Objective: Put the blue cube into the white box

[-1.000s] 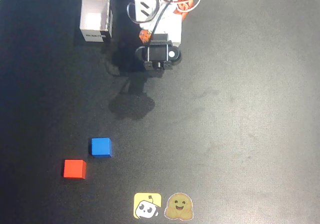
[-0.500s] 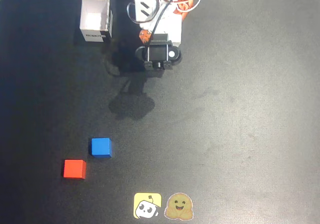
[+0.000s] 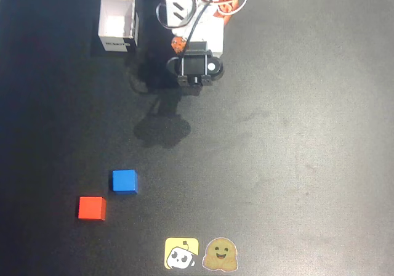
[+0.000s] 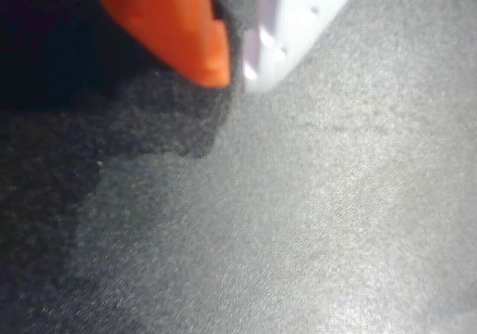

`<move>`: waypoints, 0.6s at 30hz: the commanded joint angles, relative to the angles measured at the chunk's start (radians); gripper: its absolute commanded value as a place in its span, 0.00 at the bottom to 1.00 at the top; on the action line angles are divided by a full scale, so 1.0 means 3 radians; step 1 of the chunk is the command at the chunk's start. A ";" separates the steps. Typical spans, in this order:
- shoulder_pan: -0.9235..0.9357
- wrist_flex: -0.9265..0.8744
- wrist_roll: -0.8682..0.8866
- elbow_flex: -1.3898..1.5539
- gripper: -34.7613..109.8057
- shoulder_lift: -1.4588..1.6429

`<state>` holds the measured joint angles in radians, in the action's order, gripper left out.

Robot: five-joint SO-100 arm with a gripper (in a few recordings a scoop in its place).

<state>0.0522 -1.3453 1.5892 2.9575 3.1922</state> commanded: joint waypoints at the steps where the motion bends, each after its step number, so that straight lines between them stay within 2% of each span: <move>1: -0.0005 -0.0010 -0.0015 -0.0010 0.24 0.0015; 8: -0.0010 0.0153 0.0266 -0.0041 0.24 0.0015; 13: 0.0046 0.0373 0.0097 -0.0276 0.24 0.0005; 18: 0.0205 0.0695 -0.0159 -0.0920 0.24 -0.0987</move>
<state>0.0890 -1.1858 1.5754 2.8195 3.0603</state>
